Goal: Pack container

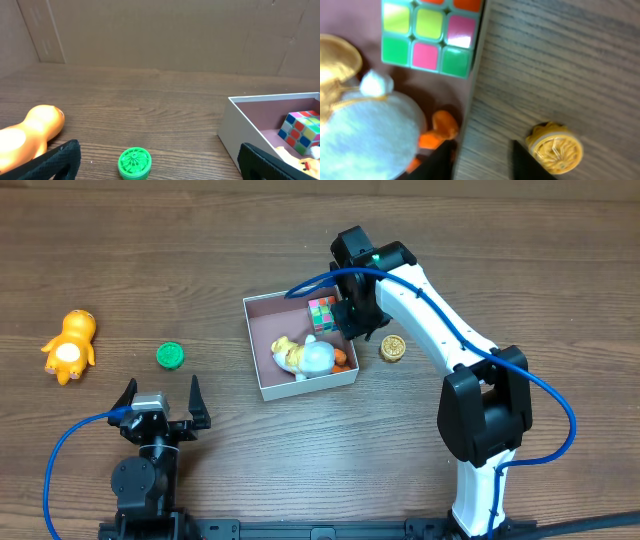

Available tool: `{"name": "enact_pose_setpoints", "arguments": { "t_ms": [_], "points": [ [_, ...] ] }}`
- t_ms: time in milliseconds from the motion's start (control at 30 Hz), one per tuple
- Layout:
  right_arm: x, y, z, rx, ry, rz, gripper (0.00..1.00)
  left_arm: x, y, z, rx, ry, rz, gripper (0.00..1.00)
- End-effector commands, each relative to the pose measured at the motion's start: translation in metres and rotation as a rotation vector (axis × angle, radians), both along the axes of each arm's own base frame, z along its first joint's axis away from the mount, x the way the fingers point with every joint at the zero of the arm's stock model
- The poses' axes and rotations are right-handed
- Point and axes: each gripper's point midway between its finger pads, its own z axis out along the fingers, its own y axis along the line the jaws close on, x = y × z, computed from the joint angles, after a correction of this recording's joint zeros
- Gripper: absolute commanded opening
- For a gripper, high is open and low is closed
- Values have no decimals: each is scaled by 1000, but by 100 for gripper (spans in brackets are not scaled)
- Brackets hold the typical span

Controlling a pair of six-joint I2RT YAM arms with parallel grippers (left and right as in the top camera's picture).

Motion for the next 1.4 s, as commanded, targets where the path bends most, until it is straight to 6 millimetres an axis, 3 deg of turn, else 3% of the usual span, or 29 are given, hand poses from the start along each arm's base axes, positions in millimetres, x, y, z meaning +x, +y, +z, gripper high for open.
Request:
{"name": "enact_pose_setpoints", "arguments": {
  "t_ms": [0, 400, 1367],
  "points": [
    [1, 3, 1, 7, -8, 5, 27, 0, 2, 0, 23, -4, 9, 100],
    [2, 8, 1, 38, -6, -18, 4, 0, 2, 0, 23, -4, 9, 100],
    [6, 8, 2, 72, 10, -441, 4, 0, 2, 0, 23, -4, 9, 100]
  ]
}}
